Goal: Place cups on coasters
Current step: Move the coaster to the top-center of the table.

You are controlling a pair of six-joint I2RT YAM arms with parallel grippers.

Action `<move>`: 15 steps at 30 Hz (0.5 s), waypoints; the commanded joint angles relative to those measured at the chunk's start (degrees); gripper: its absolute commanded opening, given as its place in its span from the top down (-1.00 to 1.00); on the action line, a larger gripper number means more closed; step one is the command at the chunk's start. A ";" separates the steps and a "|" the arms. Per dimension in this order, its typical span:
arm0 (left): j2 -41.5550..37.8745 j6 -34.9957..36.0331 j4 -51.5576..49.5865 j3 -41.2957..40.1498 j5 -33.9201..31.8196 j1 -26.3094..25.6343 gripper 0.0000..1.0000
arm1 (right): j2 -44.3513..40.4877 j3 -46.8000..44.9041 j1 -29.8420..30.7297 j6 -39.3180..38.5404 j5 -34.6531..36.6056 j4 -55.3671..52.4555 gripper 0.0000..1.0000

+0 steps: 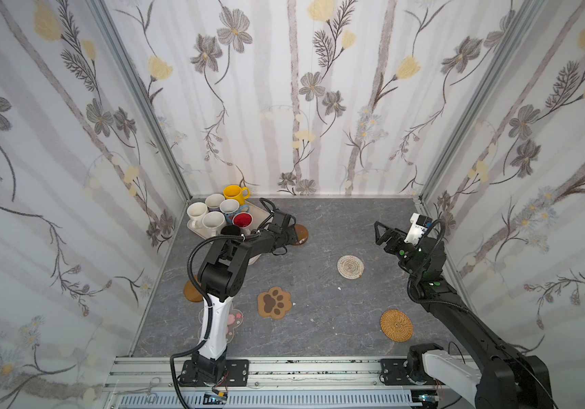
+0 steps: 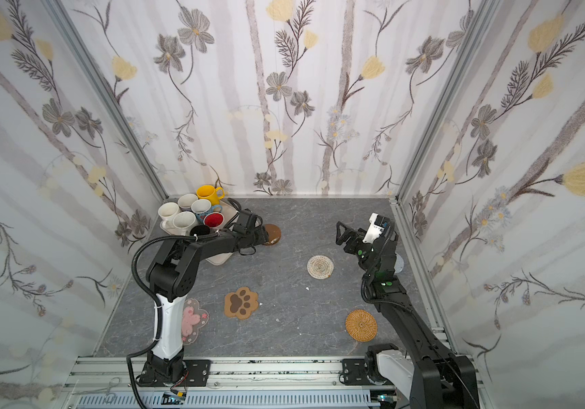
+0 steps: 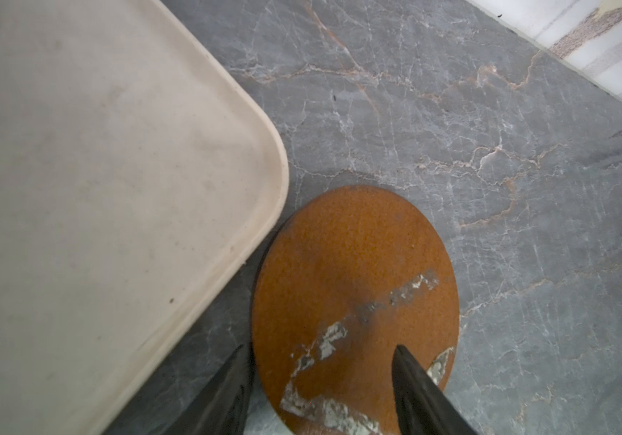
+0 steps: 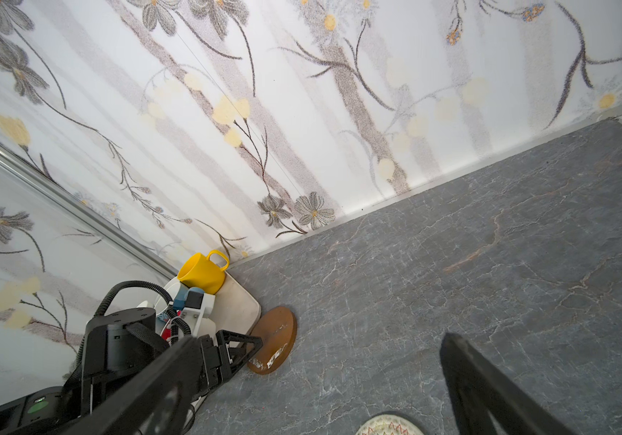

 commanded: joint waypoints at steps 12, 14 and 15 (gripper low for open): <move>6.38 -3.51 0.54 8.31 2.09 -2.00 -0.12 | -1.03 -0.91 0.03 0.66 0.42 3.06 -0.99; 7.34 -4.14 0.50 9.88 2.24 -2.49 -0.11 | -1.16 -0.99 0.07 0.65 0.43 3.03 -0.99; 7.91 -4.64 0.50 10.81 2.52 -2.81 -0.10 | -1.18 -1.06 0.03 0.76 0.46 3.03 -0.99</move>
